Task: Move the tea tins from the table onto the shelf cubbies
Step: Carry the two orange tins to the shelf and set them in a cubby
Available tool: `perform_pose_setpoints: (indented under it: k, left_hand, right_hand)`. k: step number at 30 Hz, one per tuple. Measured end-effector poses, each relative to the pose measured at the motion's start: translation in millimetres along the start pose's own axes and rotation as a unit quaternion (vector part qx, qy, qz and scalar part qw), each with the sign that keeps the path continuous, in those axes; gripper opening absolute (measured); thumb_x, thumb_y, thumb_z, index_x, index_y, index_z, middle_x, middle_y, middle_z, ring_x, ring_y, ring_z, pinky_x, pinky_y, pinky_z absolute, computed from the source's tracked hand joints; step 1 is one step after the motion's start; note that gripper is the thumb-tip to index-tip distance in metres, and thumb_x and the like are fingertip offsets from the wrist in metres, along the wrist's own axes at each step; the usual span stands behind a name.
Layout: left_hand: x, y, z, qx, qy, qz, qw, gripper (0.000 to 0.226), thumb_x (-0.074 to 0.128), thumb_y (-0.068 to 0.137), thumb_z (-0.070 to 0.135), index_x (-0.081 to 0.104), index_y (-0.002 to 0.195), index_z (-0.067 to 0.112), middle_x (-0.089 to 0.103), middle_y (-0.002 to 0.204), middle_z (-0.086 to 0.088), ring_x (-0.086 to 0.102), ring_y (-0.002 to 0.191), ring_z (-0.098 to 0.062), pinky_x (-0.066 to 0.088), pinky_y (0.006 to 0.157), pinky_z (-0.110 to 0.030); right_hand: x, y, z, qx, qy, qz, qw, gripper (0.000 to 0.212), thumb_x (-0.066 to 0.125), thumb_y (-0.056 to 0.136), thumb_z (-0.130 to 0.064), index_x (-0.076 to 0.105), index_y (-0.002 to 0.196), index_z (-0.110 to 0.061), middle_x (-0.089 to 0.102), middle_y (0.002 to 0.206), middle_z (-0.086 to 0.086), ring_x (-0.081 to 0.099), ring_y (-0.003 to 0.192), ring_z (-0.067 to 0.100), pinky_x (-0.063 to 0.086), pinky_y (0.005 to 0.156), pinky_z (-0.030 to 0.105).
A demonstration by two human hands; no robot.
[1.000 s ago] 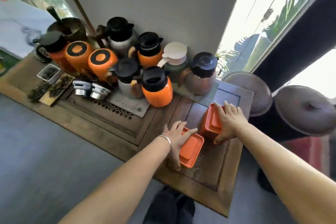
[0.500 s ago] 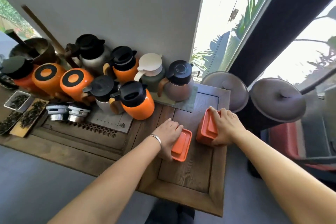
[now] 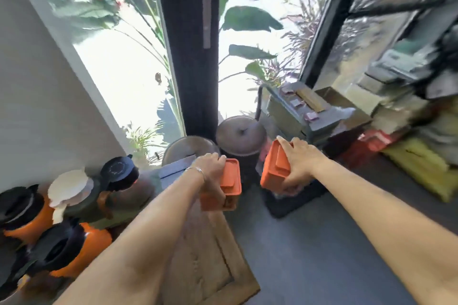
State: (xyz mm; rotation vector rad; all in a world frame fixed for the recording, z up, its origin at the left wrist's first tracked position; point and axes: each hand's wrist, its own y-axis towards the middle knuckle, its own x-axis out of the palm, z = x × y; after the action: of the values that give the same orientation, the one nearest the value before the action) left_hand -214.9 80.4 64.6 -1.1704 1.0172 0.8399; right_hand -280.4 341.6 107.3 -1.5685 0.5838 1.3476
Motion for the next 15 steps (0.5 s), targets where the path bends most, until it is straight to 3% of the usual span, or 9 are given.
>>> perform_pose_setpoints:
  k: [6, 9, 15]
  left_hand:
    - [-73, 62, 123, 0.124, 0.063, -0.027, 0.990, 0.110, 0.072, 0.038, 0.074, 0.043, 0.128, 0.020, 0.054, 0.118, -0.004, 0.055, 0.107, -0.026, 0.048, 0.086, -0.038]
    - [-96, 79, 201, 0.179, 0.096, -0.016, 0.979, 0.107, 0.075, 0.034, 0.072, 0.046, 0.123, 0.022, 0.056, 0.114, -0.002, 0.057, 0.105, -0.025, 0.047, 0.080, -0.035]
    - [-120, 100, 380, 0.288, 0.137, -0.025, 0.947, 0.107, 0.079, 0.040, 0.072, 0.044, 0.128, 0.020, 0.055, 0.116, -0.003, 0.057, 0.105, -0.025, 0.048, 0.082, -0.037]
  right_hand:
    - [-14, -115, 117, 0.154, 0.046, 0.000, 0.987, 0.145, 0.074, 0.035, -0.072, -0.005, 0.149, -0.029, 0.036, 0.132, 0.012, 0.043, 0.120, 0.031, 0.042, 0.099, 0.041]
    - [-1, -184, 171, 0.235, 0.087, 0.002, 0.968, 0.144, 0.078, 0.038, -0.069, -0.005, 0.150, -0.029, 0.034, 0.134, 0.012, 0.041, 0.123, 0.032, 0.042, 0.100, 0.041]
    - [35, -324, 278, 0.360, 0.143, -0.006, 0.922, 0.147, 0.077, 0.034, -0.071, -0.003, 0.150, -0.030, 0.032, 0.137, 0.010, 0.039, 0.128, 0.031, 0.045, 0.098, 0.044]
